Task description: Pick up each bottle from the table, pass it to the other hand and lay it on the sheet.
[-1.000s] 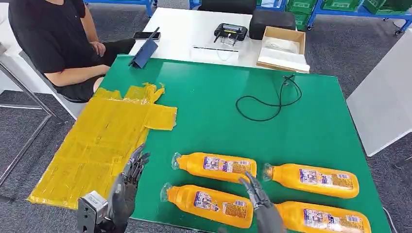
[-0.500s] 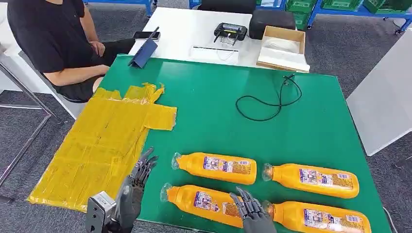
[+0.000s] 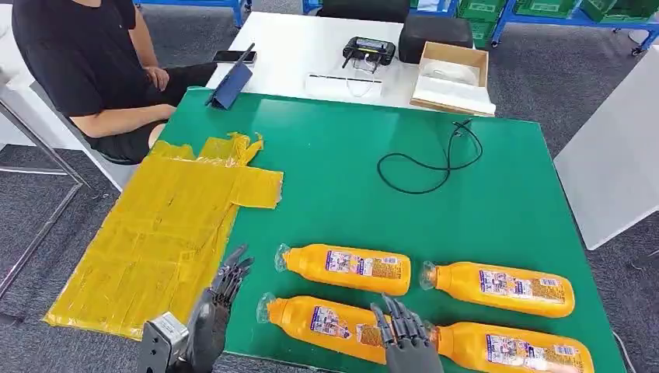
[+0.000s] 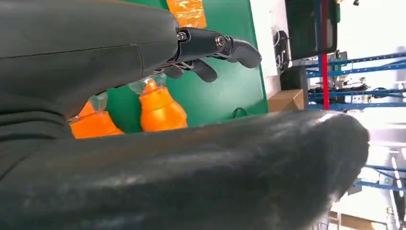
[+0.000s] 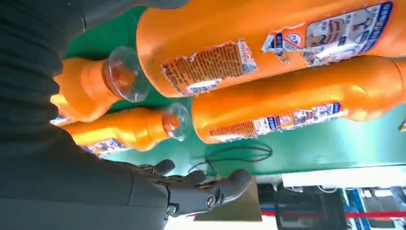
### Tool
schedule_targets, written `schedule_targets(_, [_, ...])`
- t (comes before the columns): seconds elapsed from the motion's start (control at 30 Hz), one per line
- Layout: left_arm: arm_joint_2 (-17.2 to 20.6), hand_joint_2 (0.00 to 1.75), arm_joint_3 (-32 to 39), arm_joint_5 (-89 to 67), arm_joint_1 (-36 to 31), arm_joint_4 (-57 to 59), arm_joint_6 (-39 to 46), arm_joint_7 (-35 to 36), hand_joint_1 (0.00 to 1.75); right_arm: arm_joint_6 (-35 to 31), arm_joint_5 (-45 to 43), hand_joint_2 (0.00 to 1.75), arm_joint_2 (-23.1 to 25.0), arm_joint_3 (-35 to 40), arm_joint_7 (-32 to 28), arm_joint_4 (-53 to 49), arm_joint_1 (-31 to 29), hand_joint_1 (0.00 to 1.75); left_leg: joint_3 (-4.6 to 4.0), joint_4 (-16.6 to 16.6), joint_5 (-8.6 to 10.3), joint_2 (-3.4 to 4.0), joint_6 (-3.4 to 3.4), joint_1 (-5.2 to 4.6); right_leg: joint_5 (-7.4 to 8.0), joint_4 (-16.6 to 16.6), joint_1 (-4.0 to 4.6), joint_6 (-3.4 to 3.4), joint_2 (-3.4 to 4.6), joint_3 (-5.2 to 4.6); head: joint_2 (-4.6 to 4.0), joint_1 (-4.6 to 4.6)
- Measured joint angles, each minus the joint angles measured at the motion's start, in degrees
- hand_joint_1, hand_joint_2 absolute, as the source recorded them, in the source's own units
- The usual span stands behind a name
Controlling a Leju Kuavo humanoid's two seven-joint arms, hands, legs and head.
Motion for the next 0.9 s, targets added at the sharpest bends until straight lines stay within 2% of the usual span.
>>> schedule_targets(0.33, [0.9, 0.00, -0.2, 0.6, -0.5, 0.2, -0.5, 0.4, 0.00, 2.4, -9.2, 1.75, 2.2, -6.9, -8.2, 2.9, 0.6, 0.00, 0.02, 0.0, 0.01, 0.00, 0.01, 0.00, 0.01, 0.0, 0.00, 0.01, 0.00, 0.00, -0.02, 0.00])
schedule_targets(0.63, [1.7, 0.00, -0.9, 1.4, -1.7, 1.0, -0.5, 0.9, 0.00, 6.3, -9.6, 1.75, 5.6, -13.2, -14.0, 7.5, 0.3, 0.00, 0.00, 0.0, 0.04, 0.00, 0.02, 0.00, 0.01, 0.0, 0.00, 0.01, 0.00, 0.00, -0.02, 0.02])
schedule_targets(0.9, [2.1, 0.00, -1.6, 1.9, -2.7, 1.8, -0.5, 1.0, 0.00, 9.7, -8.0, 1.75, 8.5, -15.2, -17.5, 10.9, -0.8, 0.00, 0.01, 0.0, 0.05, 0.00, 0.03, 0.00, 0.02, 0.0, 0.00, 0.01, 0.00, 0.01, -0.02, 0.00])
